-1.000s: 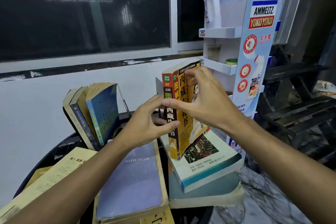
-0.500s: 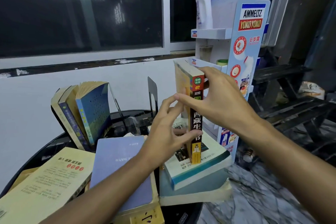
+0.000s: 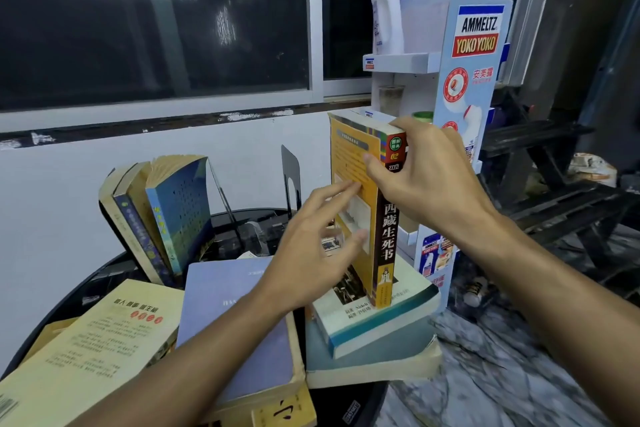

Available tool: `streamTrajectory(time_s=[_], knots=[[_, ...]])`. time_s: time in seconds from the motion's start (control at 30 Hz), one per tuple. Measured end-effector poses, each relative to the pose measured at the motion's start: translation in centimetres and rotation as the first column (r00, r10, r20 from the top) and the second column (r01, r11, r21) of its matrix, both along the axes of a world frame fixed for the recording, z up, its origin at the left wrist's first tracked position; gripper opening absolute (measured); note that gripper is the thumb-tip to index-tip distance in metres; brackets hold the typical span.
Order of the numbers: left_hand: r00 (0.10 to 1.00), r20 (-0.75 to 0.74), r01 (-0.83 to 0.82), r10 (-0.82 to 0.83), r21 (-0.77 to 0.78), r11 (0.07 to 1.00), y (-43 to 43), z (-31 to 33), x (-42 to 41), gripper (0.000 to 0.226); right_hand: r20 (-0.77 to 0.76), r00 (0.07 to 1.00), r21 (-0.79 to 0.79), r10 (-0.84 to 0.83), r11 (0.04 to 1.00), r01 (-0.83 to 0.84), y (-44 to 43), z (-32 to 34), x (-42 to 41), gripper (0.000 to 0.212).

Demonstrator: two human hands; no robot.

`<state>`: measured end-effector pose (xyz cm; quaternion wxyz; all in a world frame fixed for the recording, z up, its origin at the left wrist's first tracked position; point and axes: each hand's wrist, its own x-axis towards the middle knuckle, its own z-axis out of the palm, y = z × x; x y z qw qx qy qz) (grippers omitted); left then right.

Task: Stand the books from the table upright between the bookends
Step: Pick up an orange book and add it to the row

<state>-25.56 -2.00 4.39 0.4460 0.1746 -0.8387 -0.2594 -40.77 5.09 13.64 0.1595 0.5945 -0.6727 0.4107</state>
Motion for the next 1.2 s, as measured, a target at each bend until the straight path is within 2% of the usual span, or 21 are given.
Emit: streamTrajectory(time_s=[0.07,0.2,0.3,0.43,0.53,0.63,0.83,1.2], knots=[[0.995,0.034,-0.088,0.090,-0.059,0.994,-1.2,0.3,1.7,0.054,0.010,1.000,-0.005,0.015,1.000,-0.015,-0.1,0.3,0.4,0.029],[0.948,0.036,-0.310,0.318,-0.140,0.940,-4.7,1.3,6.1,0.049,0.020,0.998,-0.003,0.053,0.999,-0.053,-0.5,0.8,1.9,0.029],[0.871,0.049,-0.468,0.489,-0.218,0.856,-7.6,2.4,10.0,0.047,0.016,0.995,-0.017,0.095,0.995,-0.095,-0.8,1.3,3.5,0.028],[0.782,0.130,-0.561,0.609,-0.278,0.780,-10.7,3.4,14.7,0.050,0.021,0.986,-0.057,0.166,0.985,-0.164,-1.5,1.9,5.8,0.024],[0.648,0.247,-0.626,0.721,-0.366,0.688,-12.5,3.5,17.2,0.052,0.027,0.976,-0.087,0.216,0.973,-0.213,-2.3,2.4,7.6,0.023],[0.555,0.331,-0.653,0.763,-0.395,0.647,-13.5,3.4,18.7,0.053,0.023,0.971,-0.093,0.237,0.968,-0.234,-3.4,2.6,9.3,0.024],[0.465,0.402,-0.661,0.789,-0.436,0.611,-14.4,2.9,20.4,0.050,0.011,0.961,-0.073,0.277,0.958,-0.276,-5.6,2.9,11.8,0.031],[0.449,0.335,-0.710,0.829,-0.429,0.558,-14.4,2.5,22.6,0.047,-0.003,0.946,-0.119,0.324,0.939,-0.322,-9.2,4.0,15.6,0.027]])
